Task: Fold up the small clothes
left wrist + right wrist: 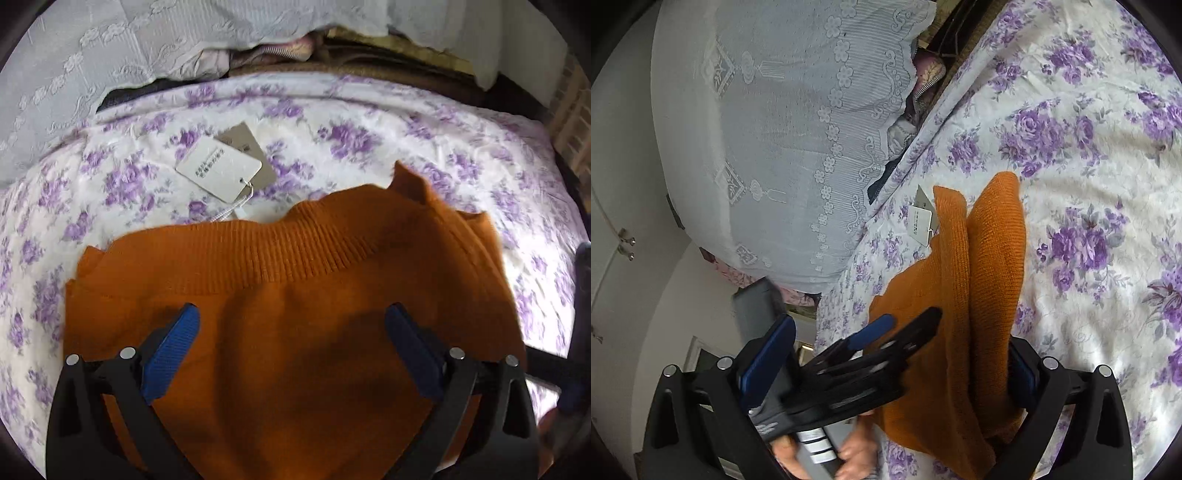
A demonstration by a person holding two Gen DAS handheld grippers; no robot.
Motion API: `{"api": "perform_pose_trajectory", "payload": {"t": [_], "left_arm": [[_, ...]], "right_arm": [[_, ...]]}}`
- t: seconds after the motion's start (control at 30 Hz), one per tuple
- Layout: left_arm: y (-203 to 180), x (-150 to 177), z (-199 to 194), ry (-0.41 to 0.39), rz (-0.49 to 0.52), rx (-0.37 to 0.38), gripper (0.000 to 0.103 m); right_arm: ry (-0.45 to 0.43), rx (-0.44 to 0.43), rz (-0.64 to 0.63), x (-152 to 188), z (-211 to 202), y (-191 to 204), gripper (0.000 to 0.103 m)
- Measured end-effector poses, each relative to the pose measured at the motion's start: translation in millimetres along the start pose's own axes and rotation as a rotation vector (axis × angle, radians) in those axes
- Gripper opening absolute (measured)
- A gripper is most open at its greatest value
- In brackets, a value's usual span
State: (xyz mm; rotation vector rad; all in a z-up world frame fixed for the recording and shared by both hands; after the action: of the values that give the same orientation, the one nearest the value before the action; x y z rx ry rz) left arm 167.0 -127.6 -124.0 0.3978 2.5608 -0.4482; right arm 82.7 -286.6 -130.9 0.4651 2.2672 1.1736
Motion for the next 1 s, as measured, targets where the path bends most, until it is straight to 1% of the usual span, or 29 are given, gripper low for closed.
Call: {"api": "perform_pose_trajectory", "payload": {"t": [0.03, 0.1, 0.2, 0.37, 0.57, 0.7, 0.8, 0.9, 1.0], "left_arm": [[-2, 0, 2, 0.0, -0.001, 0.005, 0.098], [-6, -1, 0, -0.015, 0.022, -0.026, 0.098], [-10, -1, -4, -0.027, 0.045, -0.046, 0.098], [0, -2, -25, -0.055, 0.043, -0.026, 0.098], [24, 1, -52, -0.096, 0.02, -0.008, 0.098], [52, 0, -76, -0.141, -0.012, -0.012, 0.098], [79, 1, -95, -0.177, -0.045, -0.034, 0.097], [115, 7, -110, -0.204, -0.108, -0.042, 0.097], [150, 21, -121, -0.224, -0.176, -0.045, 0.096]], "right_arm": [[0.001, 0.0, 0.0, 1, -2, 0, 0.1], [0.004, -0.006, -0.008, 2, -1, 5, 0.1], [0.001, -0.013, -0.028, 5, -2, 17, 0.1], [-0.015, -0.028, -0.065, 12, -3, 43, 0.1], [-0.01, -0.05, -0.096, 23, 8, 76, 0.1], [0.007, -0.075, -0.106, 29, 27, 102, 0.1], [0.031, -0.067, -0.13, 37, 49, 129, 0.1], [0.066, -0.068, -0.151, 48, 76, 152, 0.1], [0.105, -0.062, -0.174, 61, 105, 173, 0.1]]}}
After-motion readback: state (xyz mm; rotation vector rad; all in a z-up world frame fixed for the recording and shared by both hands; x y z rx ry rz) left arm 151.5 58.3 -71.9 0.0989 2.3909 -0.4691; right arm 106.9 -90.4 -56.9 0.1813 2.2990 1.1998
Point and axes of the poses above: each gripper's, at about its wrist camera, not at the fingertips, and z roughly the way its jaws point, y to its left, x to its underside, the point moved 1 cm from there along z, roughly the way its jaws point, and after that the axes turned 14 degrees about x, right-handed, at the moved point
